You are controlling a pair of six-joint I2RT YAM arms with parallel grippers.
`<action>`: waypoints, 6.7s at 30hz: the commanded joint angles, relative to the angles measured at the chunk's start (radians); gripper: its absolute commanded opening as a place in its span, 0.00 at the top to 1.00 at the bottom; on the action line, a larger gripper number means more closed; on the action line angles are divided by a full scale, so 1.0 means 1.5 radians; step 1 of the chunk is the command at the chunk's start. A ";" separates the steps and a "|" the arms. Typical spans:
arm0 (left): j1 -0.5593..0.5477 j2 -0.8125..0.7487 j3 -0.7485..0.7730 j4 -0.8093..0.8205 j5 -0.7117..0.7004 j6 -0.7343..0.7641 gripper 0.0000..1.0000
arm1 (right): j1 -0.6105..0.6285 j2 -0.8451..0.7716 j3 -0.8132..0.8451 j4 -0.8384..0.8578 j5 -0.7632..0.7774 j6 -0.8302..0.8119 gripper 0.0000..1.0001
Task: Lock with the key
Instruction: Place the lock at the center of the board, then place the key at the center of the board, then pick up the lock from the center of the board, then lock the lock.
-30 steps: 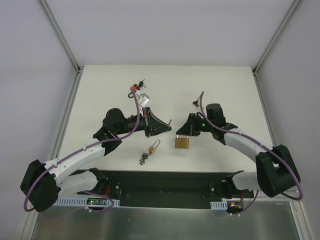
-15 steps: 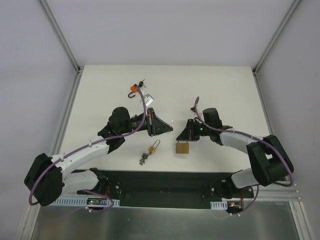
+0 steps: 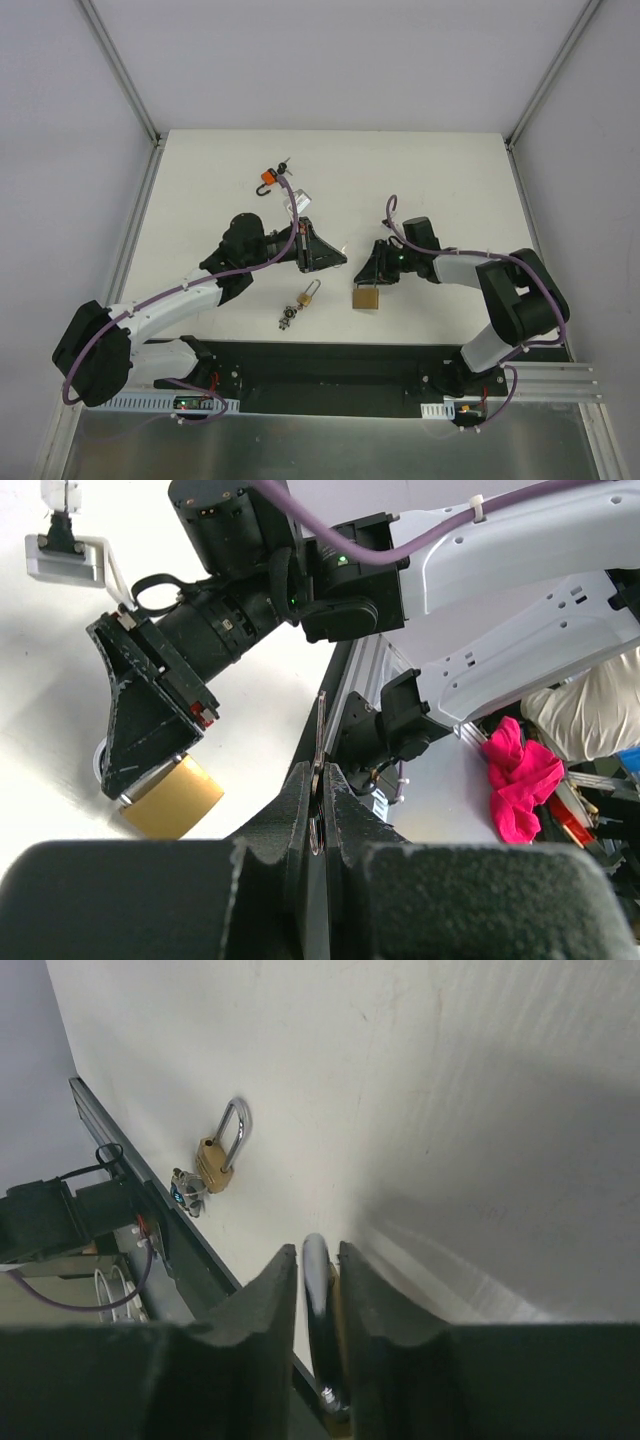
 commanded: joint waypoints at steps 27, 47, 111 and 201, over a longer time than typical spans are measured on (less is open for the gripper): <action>-0.005 0.168 -0.036 -0.001 -0.026 -0.095 1.00 | -0.039 -0.113 0.005 -0.135 0.123 -0.050 0.28; -0.042 0.323 0.050 -0.198 -0.110 -0.084 1.00 | -0.071 -0.176 0.043 -0.154 0.105 -0.027 0.16; -0.055 0.114 0.183 -0.682 -0.451 0.171 0.23 | -0.083 -0.211 0.074 -0.154 0.051 0.011 0.03; -0.129 -0.034 0.288 -0.507 -0.333 0.212 1.00 | 0.017 -0.262 0.162 0.242 -0.238 0.216 0.35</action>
